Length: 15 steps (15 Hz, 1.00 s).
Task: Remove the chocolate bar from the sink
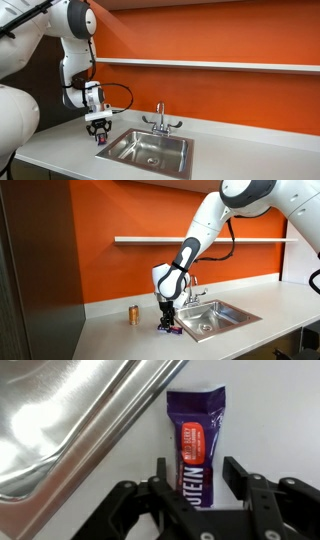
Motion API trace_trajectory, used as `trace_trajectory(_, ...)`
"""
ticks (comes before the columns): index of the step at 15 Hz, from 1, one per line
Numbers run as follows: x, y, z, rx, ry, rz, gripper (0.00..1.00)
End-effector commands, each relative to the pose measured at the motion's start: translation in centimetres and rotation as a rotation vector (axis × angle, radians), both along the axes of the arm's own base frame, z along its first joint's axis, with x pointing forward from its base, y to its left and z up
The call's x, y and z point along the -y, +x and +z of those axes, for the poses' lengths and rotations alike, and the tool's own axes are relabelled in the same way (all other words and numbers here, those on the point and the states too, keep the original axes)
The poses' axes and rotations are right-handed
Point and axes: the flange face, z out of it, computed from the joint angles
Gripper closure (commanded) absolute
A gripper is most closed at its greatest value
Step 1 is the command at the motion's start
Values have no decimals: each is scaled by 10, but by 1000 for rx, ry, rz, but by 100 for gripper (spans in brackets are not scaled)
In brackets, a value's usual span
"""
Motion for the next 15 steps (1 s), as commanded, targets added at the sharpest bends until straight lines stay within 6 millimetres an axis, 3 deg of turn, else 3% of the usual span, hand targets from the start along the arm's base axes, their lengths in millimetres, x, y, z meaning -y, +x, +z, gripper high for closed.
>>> trace_trajectory(1, 16, 6, 21, 5, 2, -50, 9)
trace_trajectory(2, 23, 7, 26, 13, 1, -73, 1)
trace_trajectory(3, 32, 8, 30, 20, 3, -97, 0)
trace_trajectory(8, 78, 11, 44, 21, 14, -251, 0)
trace_trajectory(15, 150, -15, 32, 9, -30, -525, 0)
